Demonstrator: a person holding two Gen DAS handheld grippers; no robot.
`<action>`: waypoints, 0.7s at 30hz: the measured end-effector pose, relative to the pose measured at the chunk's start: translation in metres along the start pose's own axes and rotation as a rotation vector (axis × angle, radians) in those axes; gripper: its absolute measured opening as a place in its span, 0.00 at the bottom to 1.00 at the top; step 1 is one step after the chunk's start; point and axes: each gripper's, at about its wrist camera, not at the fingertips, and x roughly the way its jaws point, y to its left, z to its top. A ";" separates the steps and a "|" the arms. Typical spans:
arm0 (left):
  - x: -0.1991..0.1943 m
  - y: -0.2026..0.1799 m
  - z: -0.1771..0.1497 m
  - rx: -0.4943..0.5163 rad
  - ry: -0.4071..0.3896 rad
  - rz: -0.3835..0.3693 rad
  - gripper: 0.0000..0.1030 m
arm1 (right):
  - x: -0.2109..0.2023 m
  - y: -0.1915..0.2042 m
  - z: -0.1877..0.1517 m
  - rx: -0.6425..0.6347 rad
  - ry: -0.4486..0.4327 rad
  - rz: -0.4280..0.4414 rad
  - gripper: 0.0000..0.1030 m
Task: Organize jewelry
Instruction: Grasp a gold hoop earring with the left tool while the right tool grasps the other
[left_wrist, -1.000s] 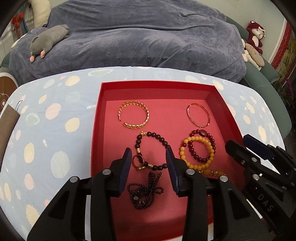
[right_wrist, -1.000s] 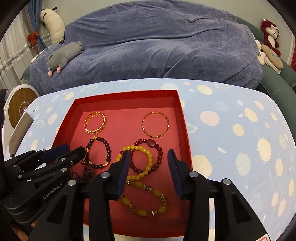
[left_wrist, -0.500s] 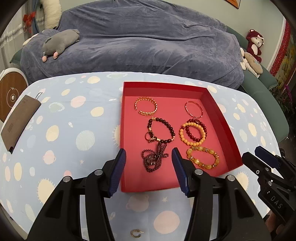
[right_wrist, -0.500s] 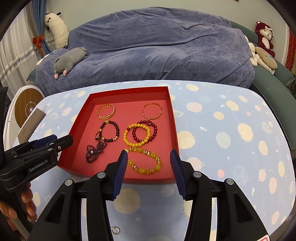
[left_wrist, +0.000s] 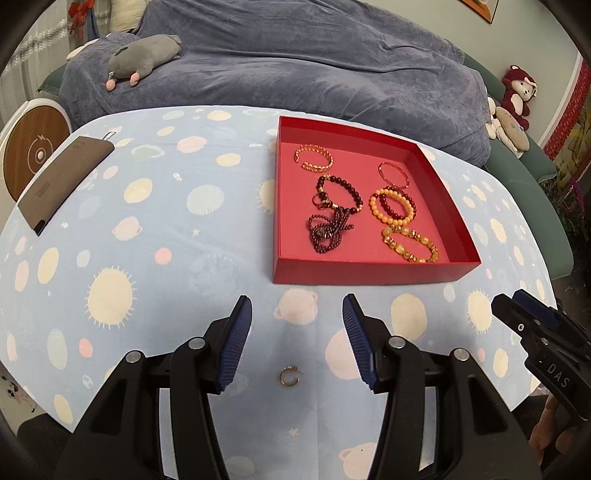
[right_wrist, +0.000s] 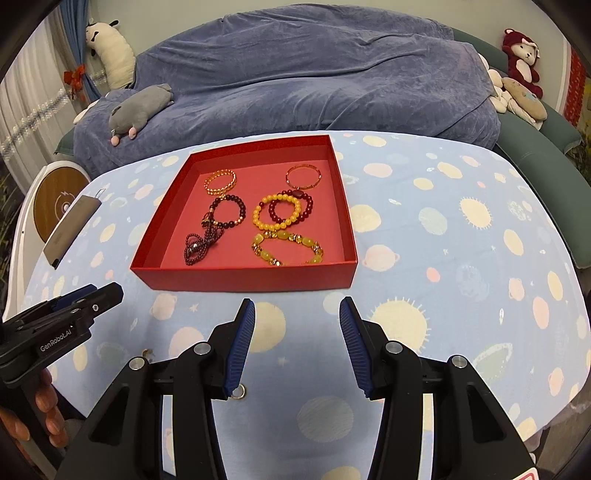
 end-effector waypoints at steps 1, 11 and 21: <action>0.000 0.000 -0.005 0.002 0.005 0.003 0.47 | 0.000 0.001 -0.005 0.000 0.009 0.003 0.46; 0.009 0.006 -0.049 0.022 0.071 0.029 0.47 | 0.016 0.022 -0.055 -0.048 0.103 0.015 0.46; 0.021 0.011 -0.065 0.015 0.098 0.028 0.47 | 0.034 0.039 -0.068 -0.086 0.147 0.029 0.46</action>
